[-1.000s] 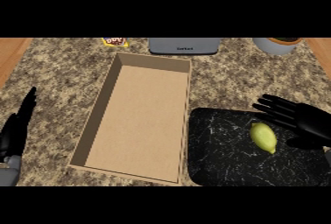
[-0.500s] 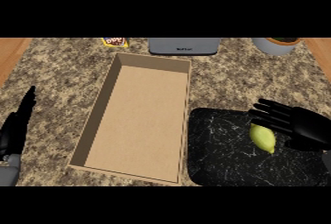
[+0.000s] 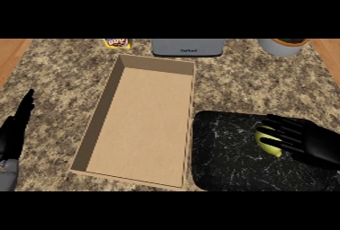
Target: Pick the lemon from the tray and place it in the cardboard box
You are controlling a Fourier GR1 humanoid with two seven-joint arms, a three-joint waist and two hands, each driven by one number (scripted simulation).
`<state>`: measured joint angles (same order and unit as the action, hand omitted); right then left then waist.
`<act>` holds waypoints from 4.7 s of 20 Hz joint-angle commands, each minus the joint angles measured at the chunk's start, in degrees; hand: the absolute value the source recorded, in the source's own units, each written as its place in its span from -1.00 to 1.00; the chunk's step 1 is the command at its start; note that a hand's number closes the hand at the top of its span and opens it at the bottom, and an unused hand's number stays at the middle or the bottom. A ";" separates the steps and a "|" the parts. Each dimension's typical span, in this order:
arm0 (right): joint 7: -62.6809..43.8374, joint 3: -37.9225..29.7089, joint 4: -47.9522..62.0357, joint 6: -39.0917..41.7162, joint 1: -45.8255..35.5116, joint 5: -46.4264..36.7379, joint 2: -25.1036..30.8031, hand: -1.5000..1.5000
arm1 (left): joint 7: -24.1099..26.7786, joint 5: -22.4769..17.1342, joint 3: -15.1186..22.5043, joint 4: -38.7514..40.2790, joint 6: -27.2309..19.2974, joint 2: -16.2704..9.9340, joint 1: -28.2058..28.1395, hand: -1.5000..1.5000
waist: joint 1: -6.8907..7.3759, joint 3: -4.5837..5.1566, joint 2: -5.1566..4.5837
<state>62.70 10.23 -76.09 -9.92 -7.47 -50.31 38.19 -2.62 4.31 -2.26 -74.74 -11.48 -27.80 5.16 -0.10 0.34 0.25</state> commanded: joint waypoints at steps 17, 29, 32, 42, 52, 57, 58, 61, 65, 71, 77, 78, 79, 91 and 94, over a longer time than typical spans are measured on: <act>-1.77 -3.49 3.20 -11.90 -2.64 -6.00 -12.61 1.00 | -0.80 3.19 -1.87 1.13 1.46 2.51 2.58 0.00 | 0.09 -0.39 -0.33; -24.88 -6.08 26.23 17.55 -30.52 -10.06 -16.73 1.00 | 0.21 3.34 -2.37 1.95 3.25 2.18 3.53 0.00 | 1.82 -0.34 -0.72; -25.52 -9.05 28.07 16.94 -36.77 -9.12 -16.42 1.00 | -1.99 3.00 -3.24 -0.51 4.36 1.12 2.58 0.00 | 1.44 -0.36 -0.47; -19.71 -13.44 17.97 19.25 -41.30 1.47 -20.59 1.00 | 0.28 5.91 -1.91 0.47 0.74 5.84 1.04 0.00 | 0.17 -0.32 -0.22; -37.97 -10.79 10.34 33.27 -46.39 7.36 -34.06 1.00 | 2.34 7.07 -3.35 2.92 0.65 6.21 1.42 0.00 | 0.04 -0.26 -0.17; -47.57 -7.40 13.31 30.10 -50.28 11.01 -37.98 1.00 | -2.16 6.29 -3.48 -1.48 2.96 5.54 2.29 0.00 | 0.90 -0.33 -0.24; -50.90 -7.68 14.32 31.76 -53.40 14.12 -38.02 1.00 | -1.80 5.65 -4.69 0.44 4.80 3.34 3.43 0.00 | 1.06 -0.31 -0.26; -54.96 -3.60 19.95 27.83 -56.22 19.14 -38.11 1.00 | -1.16 6.66 -3.17 0.35 3.17 6.37 3.54 0.00 | 1.61 -0.30 -0.40; -54.70 1.69 27.74 21.02 -59.66 24.92 -38.16 1.00 | 0.02 5.09 -5.38 0.36 6.13 3.79 2.92 0.00 | 2.35 -0.28 -0.63; -58.08 15.00 33.86 11.04 -64.17 35.02 -38.18 1.00 | -0.09 7.98 -2.95 2.34 3.96 6.98 5.93 0.00 | 3.07 -0.25 -0.80; -63.32 23.60 38.82 3.56 -63.19 41.27 -38.18 1.00 | -1.88 7.89 -2.17 0.22 4.94 7.20 6.90 0.00 | 6.02 -0.21 -1.23; -62.99 24.02 40.60 5.36 -63.36 42.30 -38.18 -1.00 | -0.54 7.54 -2.54 -0.33 5.93 6.17 5.41 0.00 | 6.19 -0.21 -1.28; -62.13 23.26 41.41 6.86 -62.68 44.58 -38.18 -1.00 | -1.29 7.30 -2.98 -0.02 6.32 5.66 6.60 0.00 | 6.01 -0.23 -1.40; -54.51 29.09 39.01 -3.96 -62.32 58.53 -38.19 -1.00 | 0.11 8.46 -2.56 3.18 5.68 7.10 8.31 0.00 | 6.46 -0.25 -1.72; -52.79 22.32 41.46 -4.03 -66.68 62.93 -38.19 -1.00 | -0.98 8.36 -2.60 1.88 5.12 7.75 7.97 0.00 | 5.46 -0.30 -1.50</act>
<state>7.15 36.48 -35.26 -11.78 -72.14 7.93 0.00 -3.25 12.67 -4.92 -72.76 -6.02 -20.77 13.16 6.07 0.08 -1.37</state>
